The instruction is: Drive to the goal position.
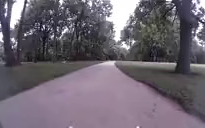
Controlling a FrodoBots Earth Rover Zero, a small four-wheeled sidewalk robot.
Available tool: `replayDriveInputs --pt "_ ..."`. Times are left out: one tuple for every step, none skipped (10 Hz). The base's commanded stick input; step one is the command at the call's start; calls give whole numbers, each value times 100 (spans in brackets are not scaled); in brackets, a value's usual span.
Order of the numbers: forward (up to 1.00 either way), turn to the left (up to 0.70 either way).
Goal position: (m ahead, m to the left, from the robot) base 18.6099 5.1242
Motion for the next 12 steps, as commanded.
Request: replayDriveInputs --pt "70 0" --pt "70 0" --pt "70 0" --pt "70 0" --pt "70 0" --pt "70 0" --pt "70 0" --pt "70 0" --pt "70 0" --pt "70 0" --pt "70 0" --pt "70 0"
